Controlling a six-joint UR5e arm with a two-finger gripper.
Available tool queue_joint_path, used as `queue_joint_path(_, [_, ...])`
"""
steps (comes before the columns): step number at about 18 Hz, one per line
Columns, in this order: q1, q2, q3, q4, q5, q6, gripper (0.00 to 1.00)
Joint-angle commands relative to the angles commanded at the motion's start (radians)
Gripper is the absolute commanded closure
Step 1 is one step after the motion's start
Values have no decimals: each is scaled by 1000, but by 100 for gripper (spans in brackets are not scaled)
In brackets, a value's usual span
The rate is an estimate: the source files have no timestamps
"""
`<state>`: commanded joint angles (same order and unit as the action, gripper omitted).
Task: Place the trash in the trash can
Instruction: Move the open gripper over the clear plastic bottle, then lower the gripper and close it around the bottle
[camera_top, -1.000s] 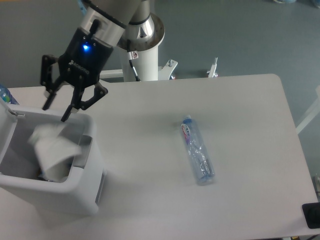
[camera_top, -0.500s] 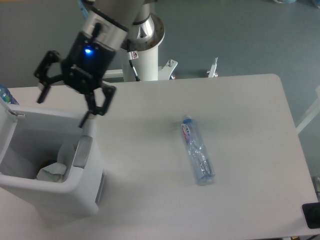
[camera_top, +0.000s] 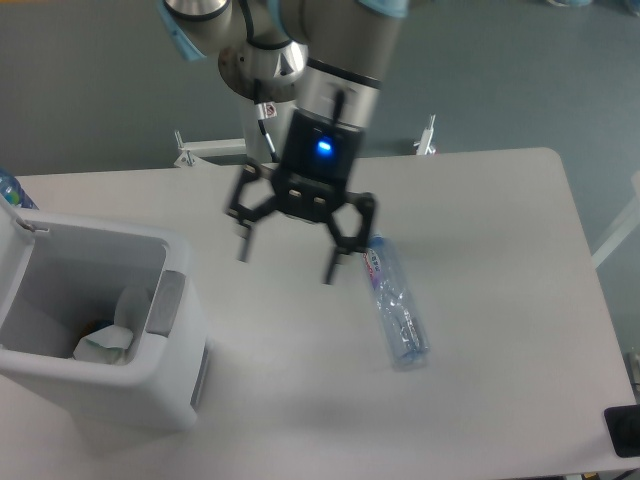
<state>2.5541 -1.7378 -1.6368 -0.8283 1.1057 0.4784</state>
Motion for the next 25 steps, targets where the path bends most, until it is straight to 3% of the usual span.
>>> queue_joint_path(2, [21,-63,-3,-2,81,35,0])
queue_joint_path(6, [57,-178,-2,-20,360,89,0])
queue_joint_path(14, [-11,-268,18,-52,506,83,0])
queue_joint_path(19, [-51,-338,23,-55,517,78,0])
queue_joint_path(25, [-70,-364,21,-54,583,78,0])
